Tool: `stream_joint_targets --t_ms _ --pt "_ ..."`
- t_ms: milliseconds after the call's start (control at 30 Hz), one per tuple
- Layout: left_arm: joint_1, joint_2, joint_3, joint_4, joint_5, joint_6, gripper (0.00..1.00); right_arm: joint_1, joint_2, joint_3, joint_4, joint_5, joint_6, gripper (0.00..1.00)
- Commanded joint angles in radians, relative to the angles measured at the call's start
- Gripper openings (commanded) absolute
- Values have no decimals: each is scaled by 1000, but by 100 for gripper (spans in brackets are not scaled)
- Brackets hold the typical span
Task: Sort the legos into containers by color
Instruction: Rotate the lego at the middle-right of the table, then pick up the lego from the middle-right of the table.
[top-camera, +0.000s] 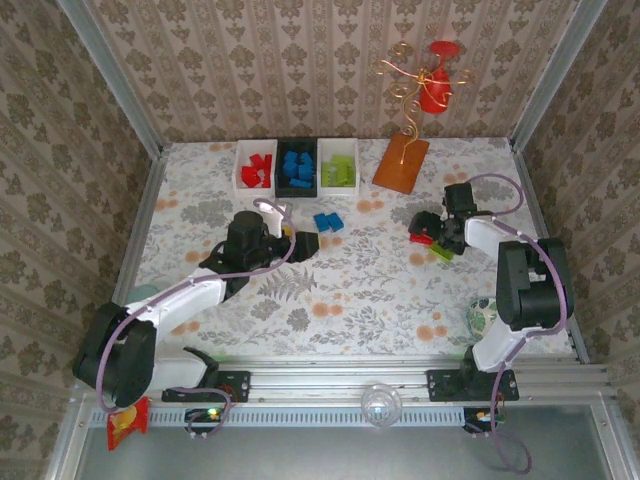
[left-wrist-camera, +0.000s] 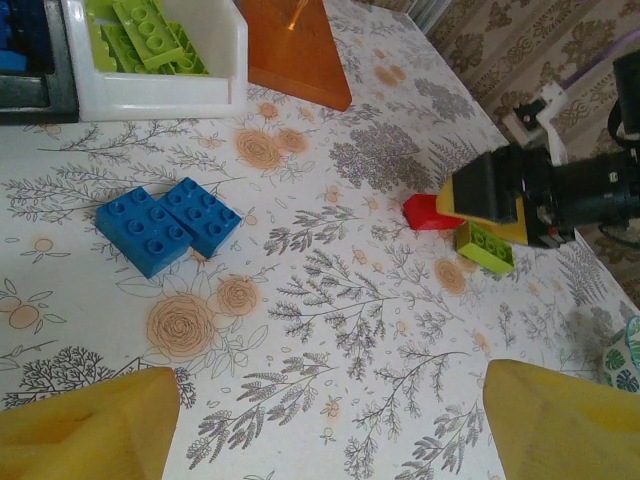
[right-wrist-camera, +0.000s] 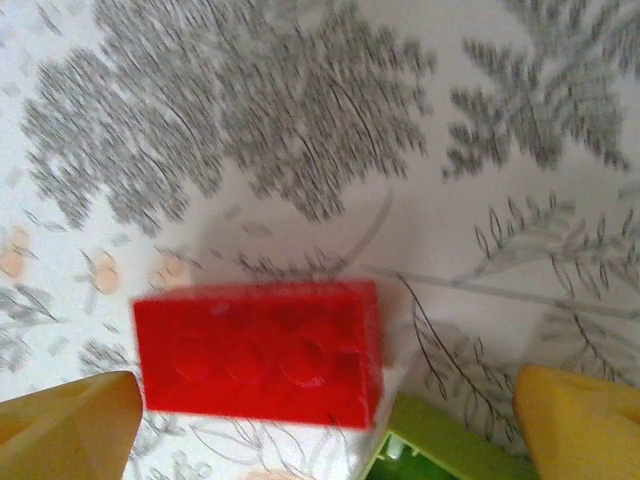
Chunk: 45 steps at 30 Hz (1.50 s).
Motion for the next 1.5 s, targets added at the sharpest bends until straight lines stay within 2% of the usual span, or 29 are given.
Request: stream_joint_targets --t_ms 0,167,400,500,867,900,933,1000,1200,1367,1467 --pt "11 8 -9 31 8 10 81 -1 -44 -55 -31 -26 13 95" --pt "12 19 -13 40 10 6 81 44 -88 -103 -71 34 -1 90" --pt "20 23 -11 44 15 4 81 162 -99 -98 -162 230 11 77" --pt "24 14 -12 43 16 4 81 184 -95 -89 -184 265 15 72" --pt "38 -10 -26 42 18 -1 81 184 -73 -69 -197 290 27 61" --pt "38 -12 -26 41 19 -1 81 183 -76 -71 -188 281 24 49" --pt "40 -12 -28 41 19 -1 81 184 -79 -75 -174 280 23 43" --pt "40 -13 -30 43 21 -3 81 184 -77 -80 -162 279 26 38" --pt "42 -13 -32 41 21 -2 81 186 -76 -75 -156 268 15 33" --pt "47 -15 -34 42 11 -1 81 277 -226 -92 -94 314 -33 33" --pt "55 -19 -40 47 -3 0 81 326 -277 -94 73 197 -33 33"
